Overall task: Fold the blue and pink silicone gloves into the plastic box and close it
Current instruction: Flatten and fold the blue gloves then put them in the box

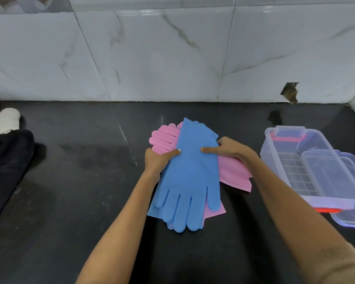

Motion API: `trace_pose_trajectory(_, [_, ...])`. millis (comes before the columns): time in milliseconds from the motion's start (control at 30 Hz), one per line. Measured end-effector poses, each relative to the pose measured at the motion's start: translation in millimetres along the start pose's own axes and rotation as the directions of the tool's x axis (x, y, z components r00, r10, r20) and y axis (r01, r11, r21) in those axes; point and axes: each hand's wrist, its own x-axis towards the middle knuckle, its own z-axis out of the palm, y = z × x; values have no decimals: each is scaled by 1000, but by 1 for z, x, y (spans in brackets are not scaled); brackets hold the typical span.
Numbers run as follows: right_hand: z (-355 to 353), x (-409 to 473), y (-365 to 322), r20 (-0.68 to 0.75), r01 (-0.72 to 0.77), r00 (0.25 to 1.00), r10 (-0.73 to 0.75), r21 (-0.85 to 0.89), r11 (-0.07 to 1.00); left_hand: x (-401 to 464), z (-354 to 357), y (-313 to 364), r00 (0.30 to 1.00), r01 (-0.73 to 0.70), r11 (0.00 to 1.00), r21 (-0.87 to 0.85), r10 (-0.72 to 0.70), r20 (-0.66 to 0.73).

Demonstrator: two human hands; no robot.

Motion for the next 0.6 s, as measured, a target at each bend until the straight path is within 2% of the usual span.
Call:
trace_pose_trajectory(133, [1, 1, 9, 20, -70, 998, 67, 209, 975, -2, 2, 3, 998, -6, 996, -93, 11, 59])
trace_pose_trajectory(300, [24, 1, -5, -106, 57, 994, -34, 222, 973, -2, -8, 2, 993, -115, 990, -84, 118, 29])
trace_pose_trajectory(467, [75, 6, -46, -64, 172, 985, -160, 302, 938, 4, -77, 3, 991, -123, 991, -59, 119, -67])
trace_pose_trajectory(600, [134, 18, -101, 21, 232, 966, -257, 364, 902, -2, -157, 1, 983, -60, 997, -50, 50, -174])
